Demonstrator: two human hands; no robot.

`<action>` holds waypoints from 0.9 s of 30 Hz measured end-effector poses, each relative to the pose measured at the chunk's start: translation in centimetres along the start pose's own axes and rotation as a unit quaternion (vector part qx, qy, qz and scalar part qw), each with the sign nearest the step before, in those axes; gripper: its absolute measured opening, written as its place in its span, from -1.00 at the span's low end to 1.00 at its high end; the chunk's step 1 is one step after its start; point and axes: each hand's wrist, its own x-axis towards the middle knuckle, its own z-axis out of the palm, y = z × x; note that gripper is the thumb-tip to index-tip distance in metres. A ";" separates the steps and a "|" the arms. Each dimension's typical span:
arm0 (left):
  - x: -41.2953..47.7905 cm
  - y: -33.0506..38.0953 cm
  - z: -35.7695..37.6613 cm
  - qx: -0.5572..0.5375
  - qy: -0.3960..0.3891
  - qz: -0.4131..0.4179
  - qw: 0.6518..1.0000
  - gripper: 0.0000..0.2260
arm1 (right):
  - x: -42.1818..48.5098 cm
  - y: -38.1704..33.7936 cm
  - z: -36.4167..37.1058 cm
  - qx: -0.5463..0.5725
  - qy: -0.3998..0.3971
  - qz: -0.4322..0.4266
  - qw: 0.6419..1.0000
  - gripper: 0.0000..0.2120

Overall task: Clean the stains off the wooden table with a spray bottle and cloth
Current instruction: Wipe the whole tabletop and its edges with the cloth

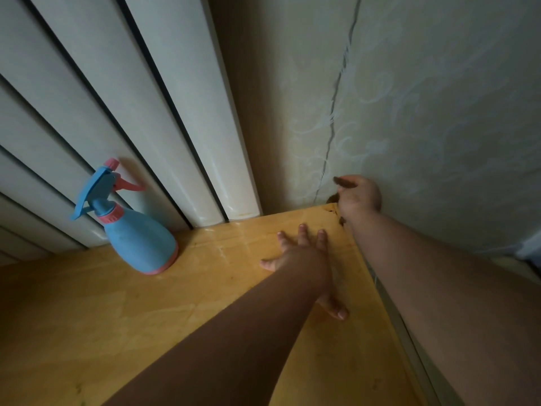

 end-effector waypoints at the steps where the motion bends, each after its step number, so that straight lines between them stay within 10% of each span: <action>1: 0.1 -0.1 0.0 0.002 0.000 0.001 1.000 0.28 | 0.2 -0.2 -0.4 0.043 0.026 0.004 0.999 -0.79; 10: 0.4 -0.1 0.2 0.001 0.003 0.001 1.000 0.29 | -0.1 -0.5 -0.4 -0.183 -0.209 -0.069 0.958 -0.76; 27: 0.1 0.1 0.2 0.012 0.005 -0.007 1.000 0.28 | -2.9 -0.6 -1.5 -0.199 -0.205 -0.179 0.942 -0.73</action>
